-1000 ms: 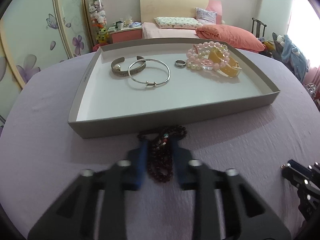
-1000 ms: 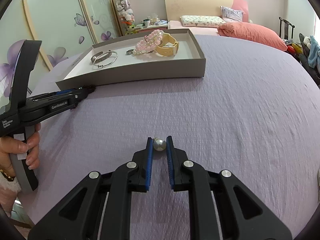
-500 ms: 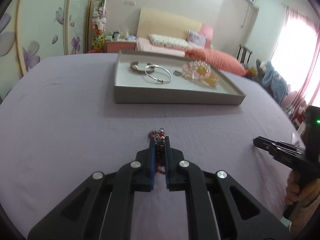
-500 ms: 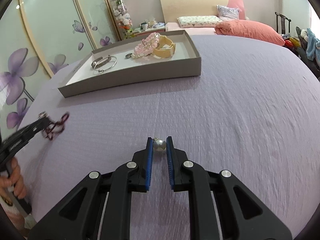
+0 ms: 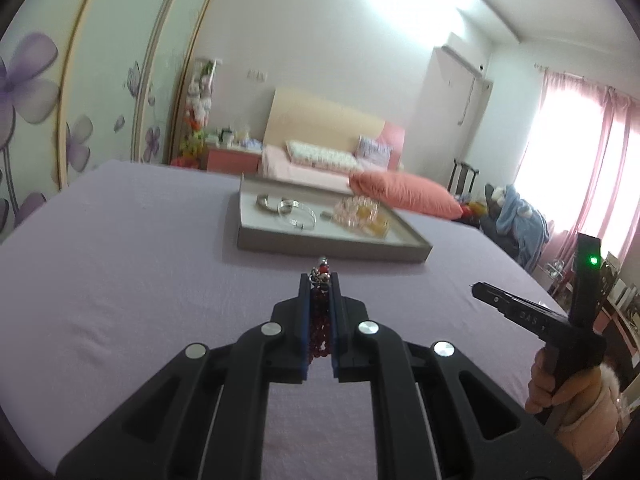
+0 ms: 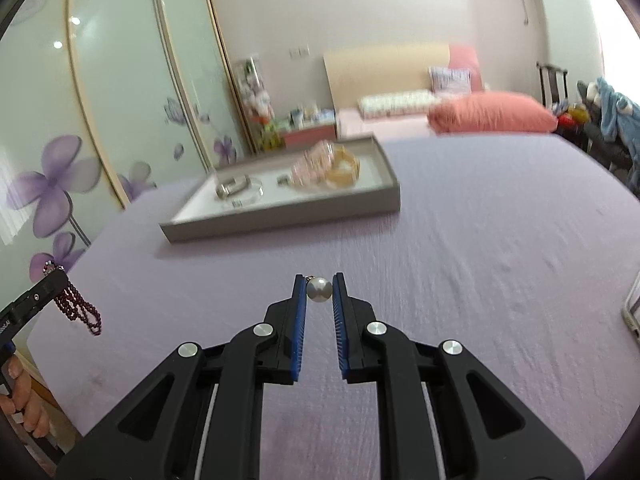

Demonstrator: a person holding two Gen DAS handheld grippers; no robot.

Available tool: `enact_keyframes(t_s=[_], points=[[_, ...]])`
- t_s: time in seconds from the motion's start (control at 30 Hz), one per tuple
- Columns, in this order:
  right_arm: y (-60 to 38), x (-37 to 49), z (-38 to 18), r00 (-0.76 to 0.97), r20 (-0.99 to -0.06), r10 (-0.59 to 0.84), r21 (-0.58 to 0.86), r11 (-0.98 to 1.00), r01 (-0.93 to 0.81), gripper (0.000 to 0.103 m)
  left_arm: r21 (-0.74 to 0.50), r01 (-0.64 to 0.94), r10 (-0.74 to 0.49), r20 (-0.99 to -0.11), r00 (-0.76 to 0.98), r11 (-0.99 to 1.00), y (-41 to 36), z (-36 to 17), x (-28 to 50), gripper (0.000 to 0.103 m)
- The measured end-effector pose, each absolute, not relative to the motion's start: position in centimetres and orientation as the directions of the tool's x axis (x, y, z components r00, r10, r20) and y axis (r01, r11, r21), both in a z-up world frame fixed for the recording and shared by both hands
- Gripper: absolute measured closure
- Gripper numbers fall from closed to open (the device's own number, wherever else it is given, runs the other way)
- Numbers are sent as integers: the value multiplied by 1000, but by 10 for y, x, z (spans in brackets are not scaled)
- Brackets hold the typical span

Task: Organize jewelry
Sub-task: 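Lift the necklace with the left tool and carry it over the tray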

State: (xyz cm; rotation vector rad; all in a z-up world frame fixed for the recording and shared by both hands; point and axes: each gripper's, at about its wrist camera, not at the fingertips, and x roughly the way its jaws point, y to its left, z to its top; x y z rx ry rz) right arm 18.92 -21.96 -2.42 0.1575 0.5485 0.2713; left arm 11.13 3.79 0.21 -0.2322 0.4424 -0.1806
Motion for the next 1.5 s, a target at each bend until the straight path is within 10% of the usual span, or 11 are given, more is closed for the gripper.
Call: enact_keyframes(t_s=[0.3, 1.5], points=[[-219, 152, 1, 890, -332, 314, 191, 946, -263, 89, -249, 147, -233, -362, 902, 957, 26, 11, 94, 94], [-227, 198, 41, 922, -302, 242, 155, 967, -203, 89, -153, 134, -179, -335, 925, 979, 16, 45, 128, 94]])
